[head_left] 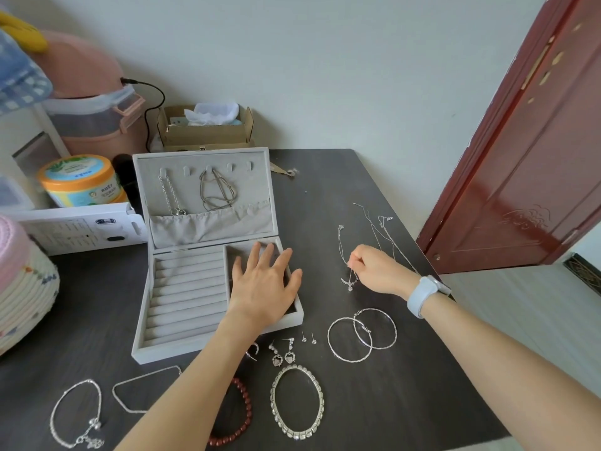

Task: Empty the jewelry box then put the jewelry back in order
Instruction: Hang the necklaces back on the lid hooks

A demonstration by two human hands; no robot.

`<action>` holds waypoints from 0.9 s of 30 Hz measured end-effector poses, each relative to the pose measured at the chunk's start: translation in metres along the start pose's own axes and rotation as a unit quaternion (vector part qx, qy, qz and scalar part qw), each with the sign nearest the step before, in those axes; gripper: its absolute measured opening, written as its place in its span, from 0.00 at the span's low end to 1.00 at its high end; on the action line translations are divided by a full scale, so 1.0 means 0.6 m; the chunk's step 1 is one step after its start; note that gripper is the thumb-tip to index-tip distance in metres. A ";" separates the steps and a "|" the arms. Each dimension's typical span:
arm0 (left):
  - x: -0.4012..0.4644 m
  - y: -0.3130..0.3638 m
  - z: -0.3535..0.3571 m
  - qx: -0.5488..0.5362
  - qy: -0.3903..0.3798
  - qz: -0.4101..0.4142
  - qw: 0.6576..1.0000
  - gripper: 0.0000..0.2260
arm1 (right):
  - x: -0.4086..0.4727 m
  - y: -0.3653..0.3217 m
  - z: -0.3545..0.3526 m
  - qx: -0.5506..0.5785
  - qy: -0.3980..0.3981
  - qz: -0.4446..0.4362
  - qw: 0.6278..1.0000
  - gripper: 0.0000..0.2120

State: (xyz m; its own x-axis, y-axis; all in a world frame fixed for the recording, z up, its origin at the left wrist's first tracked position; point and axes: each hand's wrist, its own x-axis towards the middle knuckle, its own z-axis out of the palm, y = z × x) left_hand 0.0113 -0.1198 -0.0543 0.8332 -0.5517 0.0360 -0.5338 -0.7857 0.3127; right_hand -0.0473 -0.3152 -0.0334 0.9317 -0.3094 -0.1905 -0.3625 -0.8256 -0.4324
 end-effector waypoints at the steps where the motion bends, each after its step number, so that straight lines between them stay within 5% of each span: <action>1: 0.000 0.000 0.000 -0.002 0.001 0.000 1.000 0.23 | -0.003 0.002 -0.002 0.059 0.012 0.004 0.998 0.10; 7: -0.003 0.001 -0.001 0.001 0.027 0.012 1.000 0.23 | -0.021 -0.003 -0.025 0.298 0.074 -0.016 0.951 0.13; 12: -0.009 0.001 -0.002 -0.004 0.089 0.066 0.994 0.20 | -0.038 -0.031 -0.064 0.423 0.045 -0.054 0.904 0.11; 18: -0.017 0.011 -0.029 -0.240 0.160 0.040 0.957 0.13 | -0.057 -0.063 -0.121 0.538 -0.009 -0.058 0.841 0.11; 22: -0.032 0.046 -0.071 -0.473 0.072 0.011 0.878 0.12 | -0.076 -0.100 -0.148 0.459 -0.022 -0.097 0.883 0.10; 27: -0.055 0.079 -0.104 -0.586 -0.024 0.038 0.809 0.17 | -0.101 -0.157 -0.166 0.383 -0.037 -0.162 0.909 0.10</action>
State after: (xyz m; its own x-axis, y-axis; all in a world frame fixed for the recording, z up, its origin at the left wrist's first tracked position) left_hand -0.0328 -0.1214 0.0188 0.7823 -0.6190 0.0690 -0.0565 0.0398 0.9976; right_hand -0.0674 -0.2659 0.1066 0.9986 -0.0523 0.0096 -0.0059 -0.2885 -0.9575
